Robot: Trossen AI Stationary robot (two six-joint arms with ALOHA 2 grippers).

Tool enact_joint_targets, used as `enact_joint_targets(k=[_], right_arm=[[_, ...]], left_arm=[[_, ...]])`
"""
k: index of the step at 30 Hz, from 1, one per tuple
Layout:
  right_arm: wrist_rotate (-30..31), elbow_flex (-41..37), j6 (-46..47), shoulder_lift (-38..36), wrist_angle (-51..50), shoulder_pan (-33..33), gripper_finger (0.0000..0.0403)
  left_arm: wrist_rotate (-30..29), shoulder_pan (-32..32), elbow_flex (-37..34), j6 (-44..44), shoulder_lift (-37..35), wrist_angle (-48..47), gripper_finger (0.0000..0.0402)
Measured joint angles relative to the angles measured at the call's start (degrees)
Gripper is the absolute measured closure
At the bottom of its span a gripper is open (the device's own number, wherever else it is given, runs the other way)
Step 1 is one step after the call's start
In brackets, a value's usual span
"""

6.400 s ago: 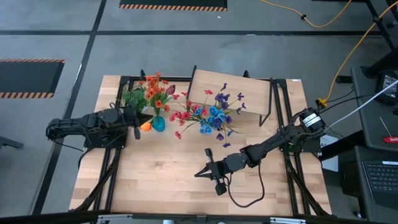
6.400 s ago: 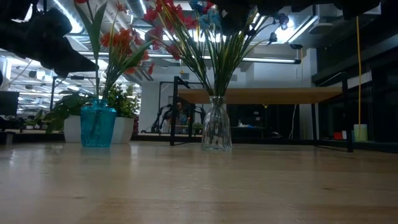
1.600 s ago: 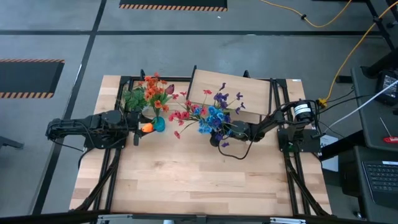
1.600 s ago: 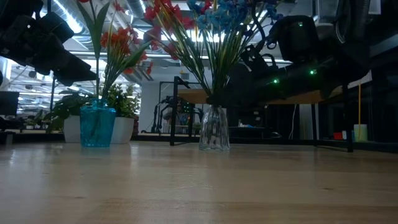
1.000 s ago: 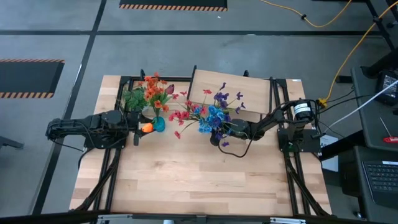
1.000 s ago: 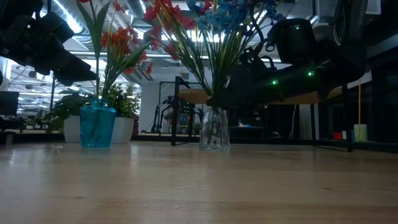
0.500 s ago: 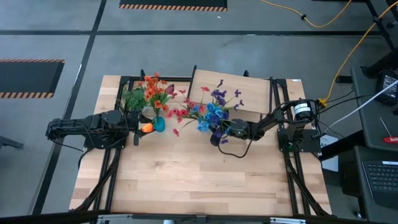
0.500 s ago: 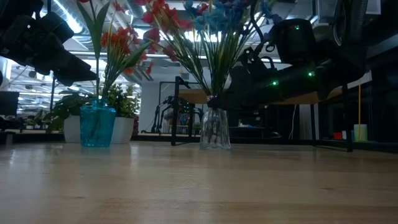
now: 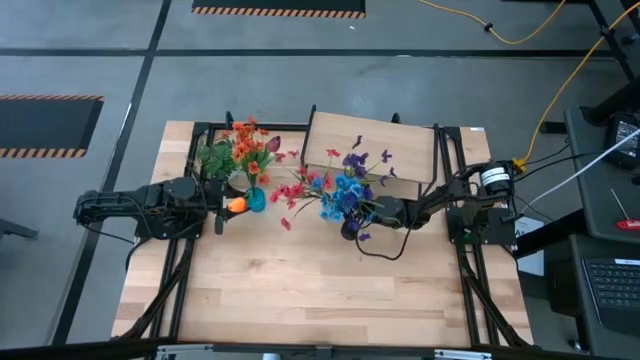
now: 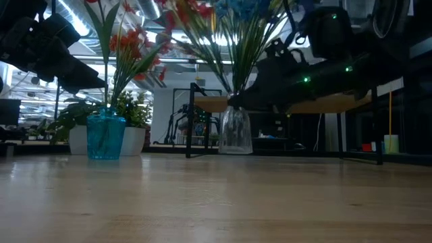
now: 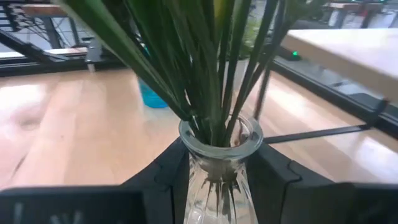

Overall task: Pick and place flowers into a vace then onto a shelf
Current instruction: Put the transparent vase with flowers on the shelf

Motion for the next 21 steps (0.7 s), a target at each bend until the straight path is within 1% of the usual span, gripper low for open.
enact_joint_targets(k=[4, 10, 15, 18, 21], right_arm=[[1.5, -1.1, 0.0, -4.1, -4.2, 0.6, 0.0280], [1.4, -1.1, 2.2, -11.0, -15.3, 2.3, 0.0280], [5.1, -1.2, 4.4, -15.4, -22.9, 4.7, 0.0280], [6.6, -1.2, 4.5, -17.6, -25.5, 6.5, 0.0280], [6.8, -1.2, 4.6, -20.1, -27.4, 8.1, 0.0280]], left_arm=[[0.0, 0.0, 0.0, 0.0, 0.0, -0.1, 0.0203], [0.0, 0.0, 0.0, 0.0, 0.0, 0.0, 0.0203], [0.0, 0.0, 0.0, 0.0, 0.0, 0.0, 0.0203], [0.0, 0.0, 0.0, 0.0, 0.0, 0.0, 0.0203], [0.0, 0.0, 0.0, 0.0, 0.0, 0.0, 0.0203]])
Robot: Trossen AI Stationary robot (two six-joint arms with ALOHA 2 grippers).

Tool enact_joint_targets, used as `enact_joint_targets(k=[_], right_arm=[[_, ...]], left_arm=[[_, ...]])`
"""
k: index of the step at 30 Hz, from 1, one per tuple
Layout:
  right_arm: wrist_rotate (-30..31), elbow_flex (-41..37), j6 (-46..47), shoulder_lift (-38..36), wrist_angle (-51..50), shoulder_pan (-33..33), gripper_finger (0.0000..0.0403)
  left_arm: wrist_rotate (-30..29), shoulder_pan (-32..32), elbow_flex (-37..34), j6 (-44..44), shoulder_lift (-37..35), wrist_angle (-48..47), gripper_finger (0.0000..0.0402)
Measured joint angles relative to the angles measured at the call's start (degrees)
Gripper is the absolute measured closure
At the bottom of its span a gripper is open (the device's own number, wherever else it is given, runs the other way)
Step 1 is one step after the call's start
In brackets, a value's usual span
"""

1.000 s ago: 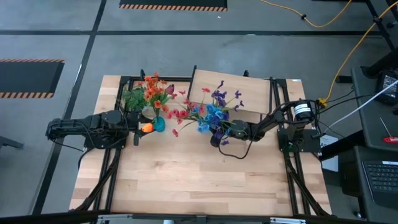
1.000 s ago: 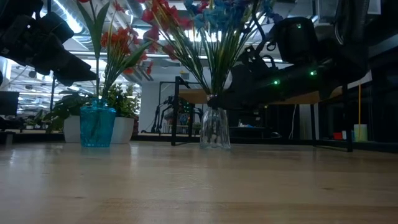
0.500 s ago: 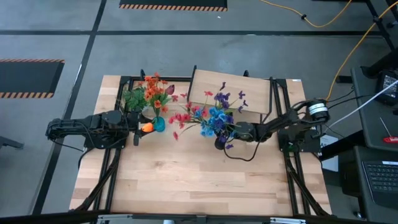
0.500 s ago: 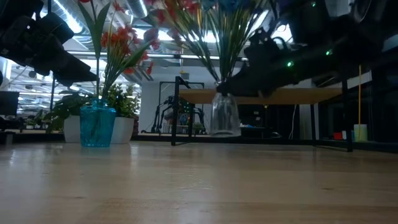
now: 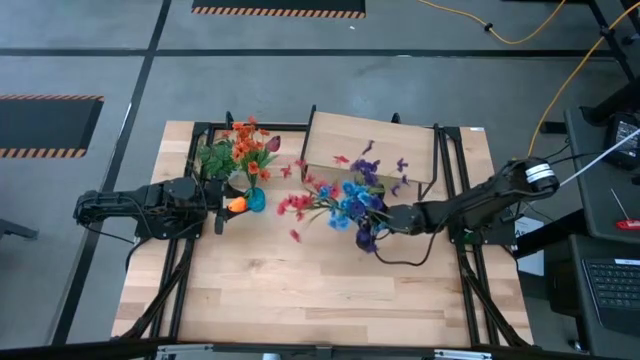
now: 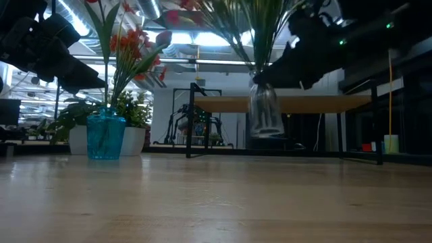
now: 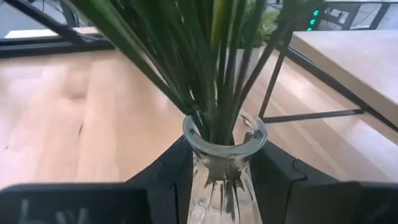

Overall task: Pick and place flowers into a vace then onto a shelf
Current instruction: Put the transparent vase with flowers on the shelf

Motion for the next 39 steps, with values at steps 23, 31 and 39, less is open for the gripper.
enact_joint_targets(k=[23, 31, 39], right_arm=[[1.0, 0.0, -3.8, -25.4, -16.8, -0.3, 0.0280], [6.0, 0.0, -6.5, -34.9, -25.1, -4.3, 0.0280], [13.9, 0.0, -6.1, -42.3, -32.3, -7.4, 0.0280]], left_arm=[[0.0, 0.0, 0.0, 0.0, 0.0, 0.0, 0.0203], [0.0, 0.0, 0.0, -0.1, 0.0, 0.0, 0.0203], [0.0, 0.0, 0.0, -0.1, 0.0, 0.0, 0.0203]])
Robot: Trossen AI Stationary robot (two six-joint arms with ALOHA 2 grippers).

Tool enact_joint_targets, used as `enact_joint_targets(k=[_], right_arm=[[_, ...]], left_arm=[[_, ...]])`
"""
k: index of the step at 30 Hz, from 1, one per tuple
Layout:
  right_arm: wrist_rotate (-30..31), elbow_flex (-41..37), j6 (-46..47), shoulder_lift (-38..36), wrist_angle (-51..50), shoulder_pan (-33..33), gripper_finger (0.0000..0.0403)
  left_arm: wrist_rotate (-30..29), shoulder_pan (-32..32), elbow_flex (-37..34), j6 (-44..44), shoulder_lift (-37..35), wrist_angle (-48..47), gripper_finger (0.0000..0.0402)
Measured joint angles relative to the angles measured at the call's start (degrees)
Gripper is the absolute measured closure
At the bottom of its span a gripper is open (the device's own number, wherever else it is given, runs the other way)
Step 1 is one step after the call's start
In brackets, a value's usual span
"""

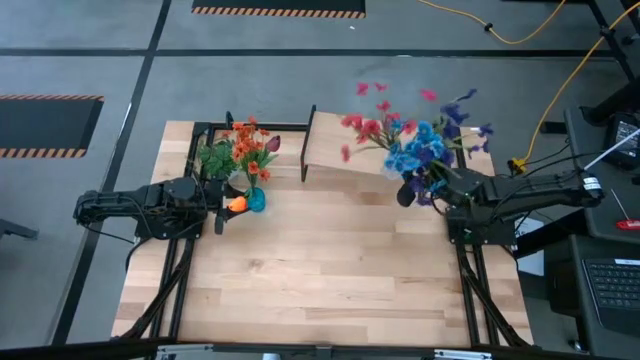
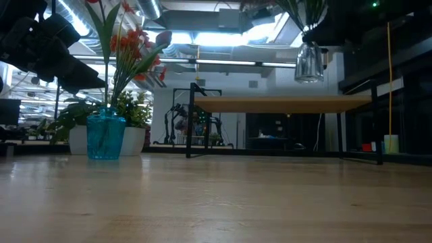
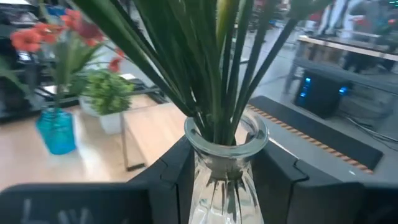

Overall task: Pick and place flowers into a vace then onto a shelf
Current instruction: Put the transparent vase with flowers on the shelf

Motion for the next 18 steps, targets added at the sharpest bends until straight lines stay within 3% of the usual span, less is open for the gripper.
enact_joint_targets(k=[14, 18], right_arm=[[10.4, 0.0, 6.3, -5.1, -10.9, -3.9, 0.0280], [10.6, 0.0, 6.3, -5.1, -11.1, -5.2, 0.0280]], left_arm=[[0.0, 0.0, 0.0, 0.0, 0.0, 0.0, 0.0203], [0.0, 0.0, 0.0, 0.0, 0.0, 0.0, 0.0203]])
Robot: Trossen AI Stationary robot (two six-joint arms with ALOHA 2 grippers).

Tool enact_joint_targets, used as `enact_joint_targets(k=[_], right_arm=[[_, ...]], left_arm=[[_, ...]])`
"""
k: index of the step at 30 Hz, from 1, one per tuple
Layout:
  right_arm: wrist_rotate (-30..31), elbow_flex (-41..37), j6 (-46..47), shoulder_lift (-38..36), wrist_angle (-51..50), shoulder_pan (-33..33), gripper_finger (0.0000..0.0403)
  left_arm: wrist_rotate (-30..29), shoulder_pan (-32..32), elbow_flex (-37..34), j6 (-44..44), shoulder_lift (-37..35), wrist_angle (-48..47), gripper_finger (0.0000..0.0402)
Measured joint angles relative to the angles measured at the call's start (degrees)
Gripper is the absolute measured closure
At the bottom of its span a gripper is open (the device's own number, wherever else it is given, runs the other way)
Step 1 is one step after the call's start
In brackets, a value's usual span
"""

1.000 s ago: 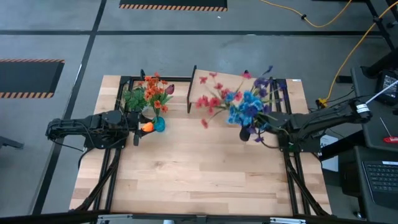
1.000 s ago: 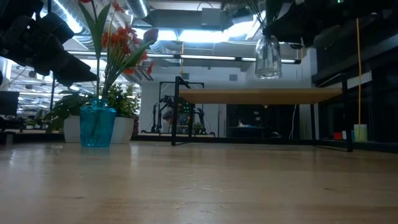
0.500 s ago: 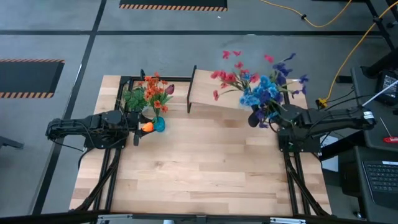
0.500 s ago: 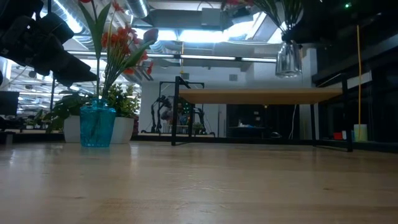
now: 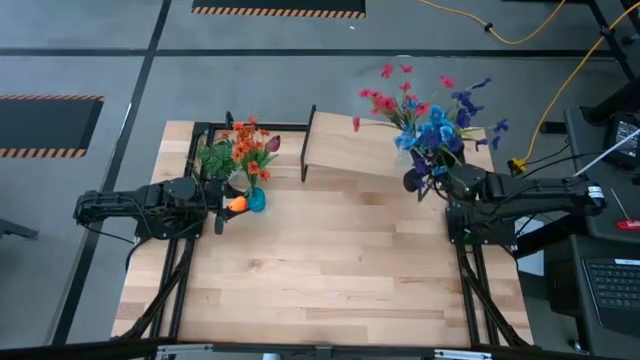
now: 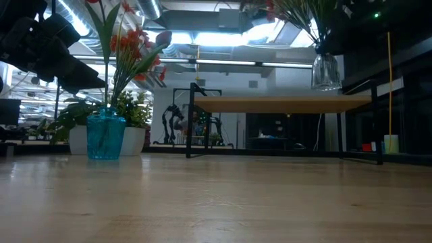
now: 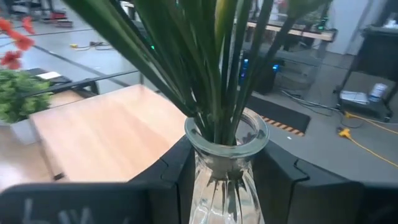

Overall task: Pick and place flowers into a vace then onto a shelf
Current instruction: Put the transparent vase with flowers on the shelf

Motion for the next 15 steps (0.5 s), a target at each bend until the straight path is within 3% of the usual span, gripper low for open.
enact_joint_targets(k=[15], right_arm=[[0.8, -1.3, 8.7, 0.1, -4.3, -8.1, 0.0280]], left_arm=[[-0.1, 0.0, 0.0, 0.1, 0.0, 0.0, 0.0203]])
